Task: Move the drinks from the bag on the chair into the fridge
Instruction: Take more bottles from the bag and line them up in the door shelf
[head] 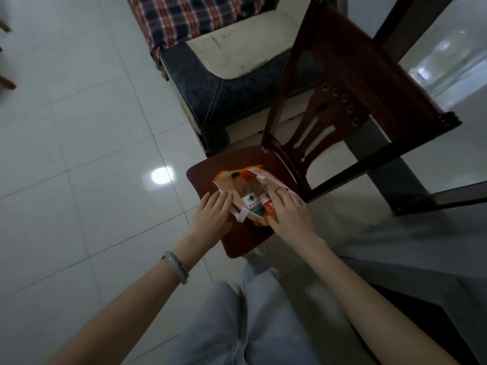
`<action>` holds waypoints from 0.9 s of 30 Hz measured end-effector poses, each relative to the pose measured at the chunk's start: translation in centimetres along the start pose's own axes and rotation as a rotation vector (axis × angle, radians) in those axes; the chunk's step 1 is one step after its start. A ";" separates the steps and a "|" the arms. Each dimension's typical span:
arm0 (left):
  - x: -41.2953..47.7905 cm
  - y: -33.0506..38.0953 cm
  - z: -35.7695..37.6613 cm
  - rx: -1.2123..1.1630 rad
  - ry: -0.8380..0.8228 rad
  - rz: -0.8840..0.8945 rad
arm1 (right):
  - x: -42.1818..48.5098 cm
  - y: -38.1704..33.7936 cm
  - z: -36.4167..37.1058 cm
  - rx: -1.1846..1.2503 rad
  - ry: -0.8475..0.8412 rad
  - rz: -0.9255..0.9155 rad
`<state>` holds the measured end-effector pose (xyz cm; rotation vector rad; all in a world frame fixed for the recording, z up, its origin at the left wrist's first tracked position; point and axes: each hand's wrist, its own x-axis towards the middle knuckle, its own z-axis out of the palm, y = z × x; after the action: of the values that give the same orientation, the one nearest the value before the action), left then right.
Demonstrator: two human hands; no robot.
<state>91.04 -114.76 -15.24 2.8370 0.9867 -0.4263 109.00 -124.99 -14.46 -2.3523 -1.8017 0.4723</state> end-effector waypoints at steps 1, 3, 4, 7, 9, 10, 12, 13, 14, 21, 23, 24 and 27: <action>1.0 -0.2 0.3 -0.002 -0.011 0.002 | 1.2 0.6 0.5 -0.003 -0.019 -0.016; 3.1 -0.8 1.1 -0.007 -0.018 0.003 | 3.3 1.6 1.5 -0.009 -0.057 -0.035; 4.1 -1.1 1.6 -0.004 -0.030 -0.001 | 4.3 2.1 2.1 -0.008 -0.078 -0.040; 7.2 -2.1 3.5 0.005 -0.030 0.000 | 6.7 3.2 4.4 -0.012 -0.137 -0.047; 9.2 -2.8 4.9 0.000 -0.029 0.014 | 8.1 4.0 6.1 -0.020 -0.174 -0.056; 9.9 -2.9 5.6 -0.017 -0.032 0.017 | 8.7 4.2 6.9 -0.023 -0.204 -0.060; 11.1 -3.0 6.6 -0.060 -0.061 0.036 | 9.6 4.4 8.2 -0.028 -0.273 -0.058; 11.6 -3.1 6.9 -0.070 -0.078 0.052 | 10.0 4.4 8.7 -0.029 -0.300 -0.051; 12.1 -3.3 7.3 -0.075 -0.080 0.064 | 10.3 4.4 9.2 -0.030 -0.314 -0.051; 13.1 -5.2 11.4 -0.096 -0.080 0.073 | 12.8 3.7 14.1 -0.044 -0.336 -0.078; 12.7 -5.4 12.6 -0.102 -0.027 0.083 | 13.7 3.3 16.0 -0.017 -0.345 -0.070; 12.4 -5.5 13.3 -0.104 -0.004 0.086 | 14.1 3.1 16.9 -0.002 -0.348 -0.059; 11.8 -5.8 14.9 -0.127 -0.009 0.096 | 15.5 2.8 19.2 0.042 -0.352 0.049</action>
<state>92.88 -106.17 -33.06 2.7521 0.8402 -0.3525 108.78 -112.42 -35.87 -2.4077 -1.8482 0.9740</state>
